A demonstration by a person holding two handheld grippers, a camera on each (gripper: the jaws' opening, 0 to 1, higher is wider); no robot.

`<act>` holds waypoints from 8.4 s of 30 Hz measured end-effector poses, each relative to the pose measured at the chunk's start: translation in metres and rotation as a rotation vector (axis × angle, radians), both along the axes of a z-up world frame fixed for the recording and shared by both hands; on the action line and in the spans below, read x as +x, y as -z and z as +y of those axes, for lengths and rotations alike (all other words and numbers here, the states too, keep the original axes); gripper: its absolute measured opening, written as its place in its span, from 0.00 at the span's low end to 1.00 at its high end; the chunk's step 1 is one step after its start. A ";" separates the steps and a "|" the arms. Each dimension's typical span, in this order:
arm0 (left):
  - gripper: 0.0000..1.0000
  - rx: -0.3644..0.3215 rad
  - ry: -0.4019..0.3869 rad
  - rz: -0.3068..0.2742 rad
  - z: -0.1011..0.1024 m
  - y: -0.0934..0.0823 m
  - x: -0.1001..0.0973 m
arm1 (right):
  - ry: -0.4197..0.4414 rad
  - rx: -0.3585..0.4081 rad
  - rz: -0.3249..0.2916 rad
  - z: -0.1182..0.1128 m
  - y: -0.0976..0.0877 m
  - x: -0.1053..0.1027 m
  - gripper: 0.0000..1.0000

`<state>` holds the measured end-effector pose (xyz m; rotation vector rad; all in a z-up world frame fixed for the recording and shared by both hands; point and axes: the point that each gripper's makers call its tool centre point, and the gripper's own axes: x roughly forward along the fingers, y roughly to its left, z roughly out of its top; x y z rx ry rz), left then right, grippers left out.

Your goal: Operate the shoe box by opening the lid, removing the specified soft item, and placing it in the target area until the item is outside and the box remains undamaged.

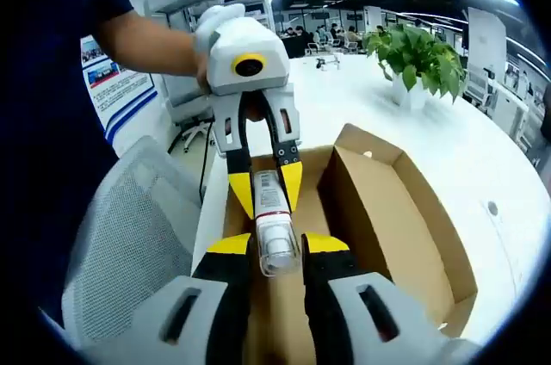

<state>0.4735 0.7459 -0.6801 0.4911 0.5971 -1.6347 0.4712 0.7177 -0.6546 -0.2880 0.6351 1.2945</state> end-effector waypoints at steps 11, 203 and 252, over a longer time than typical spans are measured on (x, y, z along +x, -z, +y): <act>0.18 -0.143 -0.007 0.101 -0.005 -0.041 -0.012 | -0.029 0.031 -0.034 0.000 -0.039 -0.010 0.19; 0.01 0.017 -1.441 0.275 0.125 0.041 -0.002 | 0.855 -0.452 -0.084 -0.306 -0.002 0.045 0.20; 0.01 0.027 -1.427 0.261 0.122 0.039 -0.004 | 0.232 -0.811 0.081 -0.318 0.065 0.058 0.19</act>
